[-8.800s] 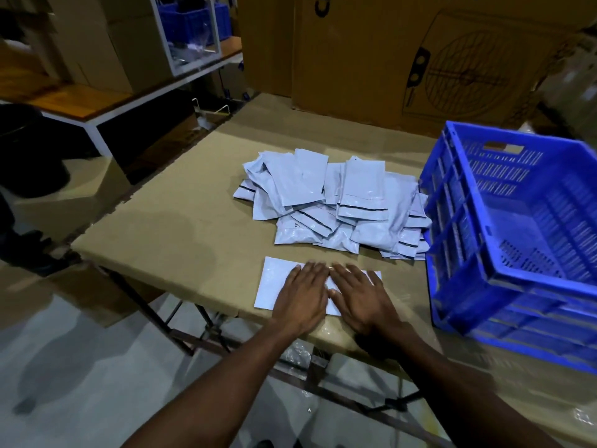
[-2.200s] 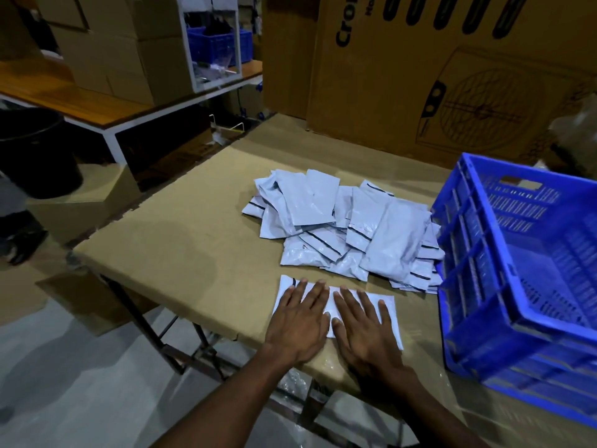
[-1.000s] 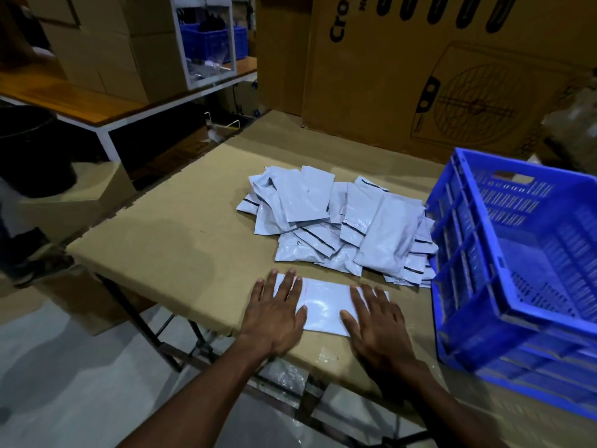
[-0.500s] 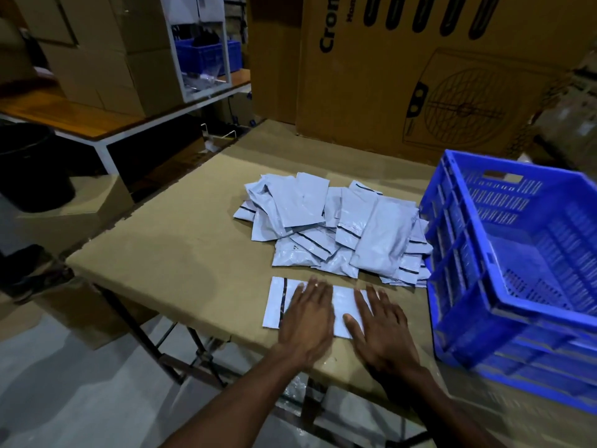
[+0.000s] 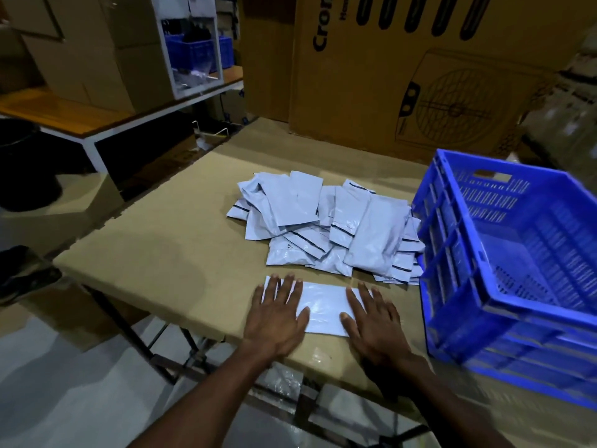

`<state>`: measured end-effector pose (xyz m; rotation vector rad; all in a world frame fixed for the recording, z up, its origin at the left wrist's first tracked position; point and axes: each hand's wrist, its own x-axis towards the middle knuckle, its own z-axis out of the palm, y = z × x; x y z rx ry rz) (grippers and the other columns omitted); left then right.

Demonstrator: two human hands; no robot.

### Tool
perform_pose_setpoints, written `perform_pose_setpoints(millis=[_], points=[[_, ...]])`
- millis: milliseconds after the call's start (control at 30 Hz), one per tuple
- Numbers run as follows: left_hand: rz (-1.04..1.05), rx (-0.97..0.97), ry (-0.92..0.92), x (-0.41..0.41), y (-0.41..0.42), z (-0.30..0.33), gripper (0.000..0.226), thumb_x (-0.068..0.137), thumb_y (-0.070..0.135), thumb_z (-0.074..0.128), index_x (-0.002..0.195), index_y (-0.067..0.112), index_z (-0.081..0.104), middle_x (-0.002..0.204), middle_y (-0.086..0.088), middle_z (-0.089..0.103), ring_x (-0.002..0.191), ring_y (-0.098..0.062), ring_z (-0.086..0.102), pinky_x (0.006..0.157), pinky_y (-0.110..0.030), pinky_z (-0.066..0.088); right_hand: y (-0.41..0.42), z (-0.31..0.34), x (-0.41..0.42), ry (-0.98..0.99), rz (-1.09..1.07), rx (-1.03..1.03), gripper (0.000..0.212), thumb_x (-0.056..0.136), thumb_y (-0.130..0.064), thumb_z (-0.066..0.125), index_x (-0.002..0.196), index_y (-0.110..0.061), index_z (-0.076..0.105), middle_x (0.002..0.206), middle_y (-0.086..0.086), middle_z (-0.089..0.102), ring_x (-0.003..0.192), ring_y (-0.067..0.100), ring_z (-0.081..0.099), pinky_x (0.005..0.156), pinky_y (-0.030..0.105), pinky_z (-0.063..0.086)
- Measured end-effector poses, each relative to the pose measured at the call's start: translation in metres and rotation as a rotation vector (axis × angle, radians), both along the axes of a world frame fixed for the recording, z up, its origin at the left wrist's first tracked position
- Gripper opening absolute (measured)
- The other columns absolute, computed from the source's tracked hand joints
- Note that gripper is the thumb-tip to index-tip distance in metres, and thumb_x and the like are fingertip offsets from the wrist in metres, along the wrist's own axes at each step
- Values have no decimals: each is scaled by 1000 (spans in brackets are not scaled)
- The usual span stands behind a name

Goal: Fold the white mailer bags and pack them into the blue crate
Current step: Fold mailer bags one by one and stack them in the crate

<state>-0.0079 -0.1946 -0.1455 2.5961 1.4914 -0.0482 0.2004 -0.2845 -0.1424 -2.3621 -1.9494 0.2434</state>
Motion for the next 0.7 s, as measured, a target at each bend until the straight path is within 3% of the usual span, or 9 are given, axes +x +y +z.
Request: perform_pose_setpoints(millis=[33,100,167,267,367,433,533,700], points=[[1,4,2,1,0,-1,75,94,60,-4,161,27,-3,169,4,-8,155,-25,-10,124,-49,-4,4,4,-4,-4,-24,-17,73,95,-68,-1,158,-32,8,164,-7,-9,153,28,-5,118,56,-4],[1,6,9,3,0,-3,85,84,61,-14,161,28,-2,169,4,-7,155,-28,-10,124,-50,-4,12,15,-20,-55,-10,6,63,102,-56,15,153,-25,33,164,1,20,152,32,13,114,64,4],[-1,18,20,3,2,-6,88,81,61,-17,161,29,-1,169,5,-7,155,-30,-10,124,-50,-3,22,19,-38,-49,128,2,70,102,-56,6,147,-19,46,157,2,38,147,29,31,112,63,9],[-11,11,13,1,2,-6,89,81,64,-18,161,30,-3,169,6,-10,154,-30,-13,124,-49,-4,27,10,-49,-2,198,-4,82,94,-61,-13,155,-27,31,163,-9,21,151,19,19,118,60,8],[-9,19,4,0,2,-5,88,81,63,-17,161,30,-4,169,6,-12,154,-31,-15,124,-49,-5,17,1,-36,-2,137,14,68,98,-63,-2,155,-37,25,164,-13,15,152,20,14,119,51,7],[-5,17,-1,0,2,-6,88,81,64,-17,161,30,-4,169,7,-12,153,-32,-15,123,-49,-6,7,-6,-20,-15,84,40,71,93,-69,-7,156,-42,9,166,-14,1,153,19,1,121,48,0],[-1,14,-12,-1,3,-6,88,81,65,-17,161,32,-3,168,8,-12,153,-33,-16,123,-51,-6,-3,-5,1,16,-16,69,73,90,-75,-2,156,-44,3,167,-7,0,153,19,-2,122,45,2],[8,3,-7,-1,2,-5,74,95,64,-3,161,31,-4,169,7,-12,153,-33,-15,123,-51,-6,-5,6,14,69,-38,-125,89,81,-85,5,154,-39,-15,162,0,-24,150,17,-22,119,47,-14]])
